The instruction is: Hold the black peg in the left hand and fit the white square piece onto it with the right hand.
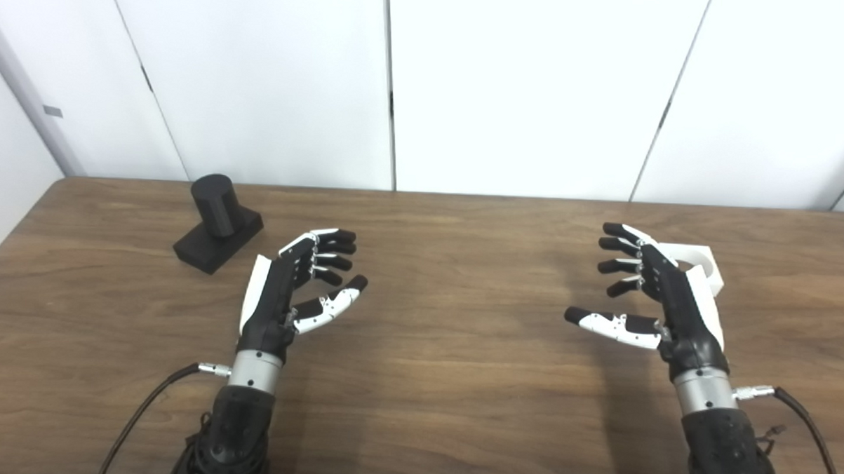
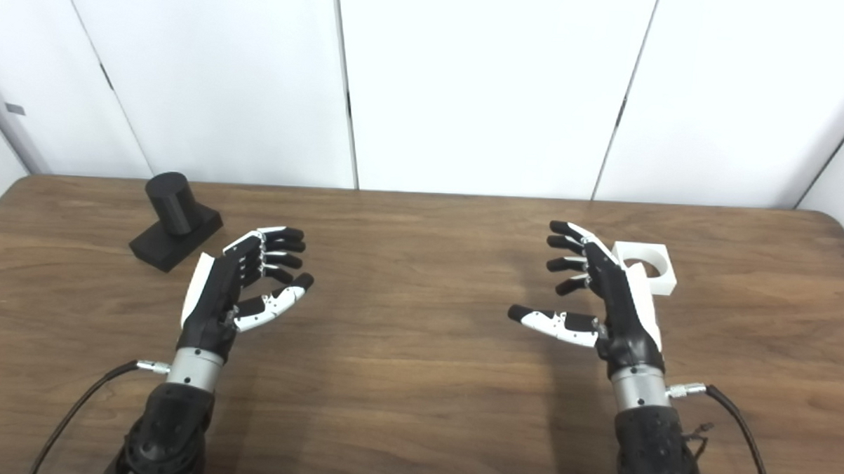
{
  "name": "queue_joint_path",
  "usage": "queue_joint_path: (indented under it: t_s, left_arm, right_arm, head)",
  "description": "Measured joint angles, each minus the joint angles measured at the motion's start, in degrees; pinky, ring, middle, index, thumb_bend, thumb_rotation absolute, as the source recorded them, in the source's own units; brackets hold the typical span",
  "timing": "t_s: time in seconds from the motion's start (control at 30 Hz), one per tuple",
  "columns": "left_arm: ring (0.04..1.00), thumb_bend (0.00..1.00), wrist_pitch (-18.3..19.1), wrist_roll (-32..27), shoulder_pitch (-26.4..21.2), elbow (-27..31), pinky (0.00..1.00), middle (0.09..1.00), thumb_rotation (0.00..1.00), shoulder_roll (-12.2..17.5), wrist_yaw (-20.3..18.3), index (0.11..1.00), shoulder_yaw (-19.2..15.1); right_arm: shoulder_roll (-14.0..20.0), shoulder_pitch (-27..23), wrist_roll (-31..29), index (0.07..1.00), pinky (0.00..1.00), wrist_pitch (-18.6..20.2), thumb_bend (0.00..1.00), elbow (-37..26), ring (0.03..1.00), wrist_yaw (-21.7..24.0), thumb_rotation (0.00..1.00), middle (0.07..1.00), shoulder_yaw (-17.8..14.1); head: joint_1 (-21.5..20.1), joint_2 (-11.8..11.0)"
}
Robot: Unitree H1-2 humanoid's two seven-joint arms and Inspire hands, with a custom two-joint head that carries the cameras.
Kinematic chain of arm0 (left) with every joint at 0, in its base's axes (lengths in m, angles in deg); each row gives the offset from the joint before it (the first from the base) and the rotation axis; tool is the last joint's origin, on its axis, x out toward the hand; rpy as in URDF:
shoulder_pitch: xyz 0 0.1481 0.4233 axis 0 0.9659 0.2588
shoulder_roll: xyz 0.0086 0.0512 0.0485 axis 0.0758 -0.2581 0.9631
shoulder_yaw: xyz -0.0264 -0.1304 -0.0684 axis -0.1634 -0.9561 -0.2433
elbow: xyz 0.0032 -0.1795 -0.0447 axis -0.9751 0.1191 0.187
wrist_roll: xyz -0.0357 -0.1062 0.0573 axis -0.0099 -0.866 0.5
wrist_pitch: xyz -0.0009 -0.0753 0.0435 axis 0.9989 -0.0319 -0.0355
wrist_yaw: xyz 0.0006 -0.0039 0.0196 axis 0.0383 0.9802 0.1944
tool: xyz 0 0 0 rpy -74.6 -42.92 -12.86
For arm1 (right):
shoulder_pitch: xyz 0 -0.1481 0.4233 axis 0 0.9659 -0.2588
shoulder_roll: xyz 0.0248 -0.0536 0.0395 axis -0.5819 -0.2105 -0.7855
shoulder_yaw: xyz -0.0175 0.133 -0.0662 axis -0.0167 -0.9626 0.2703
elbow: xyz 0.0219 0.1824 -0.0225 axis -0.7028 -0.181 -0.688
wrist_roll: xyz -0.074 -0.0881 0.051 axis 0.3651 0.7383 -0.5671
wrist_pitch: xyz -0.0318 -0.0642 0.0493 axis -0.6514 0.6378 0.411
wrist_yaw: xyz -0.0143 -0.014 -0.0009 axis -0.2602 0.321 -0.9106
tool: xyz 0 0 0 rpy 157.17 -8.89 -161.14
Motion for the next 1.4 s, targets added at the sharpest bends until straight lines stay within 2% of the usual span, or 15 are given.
queue_joint_path:
  t_s: [0.2, 0.4, 0.5, 0.53, 0.63, 0.7, 0.9, 1.03, 1.27, 1.33, 1.4]
  left_arm:
    - [0.624, 0.54, -0.24, 0.05, 0.0, -0.24, 0.53, 0.68, 0.0, 0.02, 0.0, 0.674, 0.02]
    - [0.626, 0.54, -0.61, 0.23, -0.01, -0.33, 0.53, 0.687, 0.0, -0.08, 0.0, 0.673, 0.32]
    - [0.638, 0.55, -0.56, 0.38, 0.0, -0.32, 0.53, 0.687, 0.0, -0.74, 0.01, 0.67, 0.76]
    - [0.639, 0.55, -0.51, 0.58, 0.0, -0.32, 0.53, 0.683, 0.0, -1.12, 0.08, 0.667, 1.04]
    - [0.646, 0.55, -0.43, 0.9, 0.03, -0.32, 0.54, 0.677, 0.0, -2.4, 0.31, 0.661, 1.9]
    - [0.641, 0.55, -0.43, 1.1, 0.07, -0.32, 0.53, 0.671, 0.0, -3.23, 0.39, 0.657, 2.26]
    - [0.639, 0.56, -0.37, 2.7, 0.08, -0.31, 0.52, 0.671, 0.0, -4.0, 0.55, 0.661, 2.5]
    - [0.639, 0.56, -0.37, 2.8, 0.1, -0.31, 0.52, 0.673, 0.0, -3.76, 0.56, 0.664, 2.41]
    - [0.669, 0.56, 0.59, 2.83, 0.09, -0.19, 0.52, 0.706, 0.0, -2.79, -0.46, 0.689, 2.79]
    - [0.68, 0.59, 1.33, 2.98, 0.09, 0.14, 0.53, 0.719, 0.04, -2.36, -0.86, 0.7, 3.05]
    - [0.699, 0.61, 3.41, 6.22, 0.06, 1.73, 0.57, 0.741, 0.2, -1.35, -0.97, 0.726, 3.74]
  right_arm:
    - [0.0, 0.0, 0.0, 0.806, 0.51, -0.08, 0.72, 0.11, 0.669, -0.03, 0.07, 0.771, -0.01]
    - [0.16, -0.01, 0.2, 0.794, 0.51, -0.62, 0.71, 0.56, 0.663, -0.06, 0.07, 0.763, -0.03]
    - [0.61, 0.0, -0.15, 0.79, 0.52, -0.61, 0.69, 0.58, 0.671, 0.1, 0.04, 0.77, -0.39]
    - [0.84, 0.01, -0.6, 0.79, 0.52, -0.61, 0.69, 0.57, 0.671, 0.36, 0.02, 0.772, -0.64]
    - [1.78, 0.15, -2.35, 0.793, 0.52, -0.6, 0.69, 0.38, 0.673, 0.99, 0.0, 0.779, -1.3]
    - [2.07, 0.4, -3.02, 0.795, 0.53, -0.58, 0.69, -0.24, 0.677, 1.2, 0.0, 0.783, -1.85]
    - [2.02, 1.18, -4.72, 0.812, 0.57, 0.76, 0.69, -1.76, 0.698, 2.09, 0.0, 0.801, -2.32]
    - [1.8, 1.28, -4.54, 0.8, 0.52, 1.67, 0.71, -2.38, 0.672, 2.19, 0.0, 0.789, -2.28]
    - [1.53, 1.26, -3.8, 0.788, 0.51, 1.9, 0.71, -2.77, 0.669, 2.18, 0.0, 0.782, -2.25]
    - [1.53, 1.26, -3.42, 0.784, 0.5, 1.93, 0.71, -2.83, 0.663, 2.18, 0.0, 0.777, -2.24]
    - [1.53, 1.26, -3.11, 0.781, 0.5, 1.93, 0.71, -2.83, 0.661, 2.18, 0.0, 0.775, -2.22]
  head:
    - [0.18, -0.09]
    - [7.02, -0.35]
    - [8.96, -0.62]
    - [12.27, -1.4]
    - [16.07, -2.72]
    - [16.87, -3.07]
    - [17.32, -3.6]
    - [16.7, -3.87]
    - [16.52, -4.04]
    - [16.52, -4.04]
    - [16.61, -4.39]
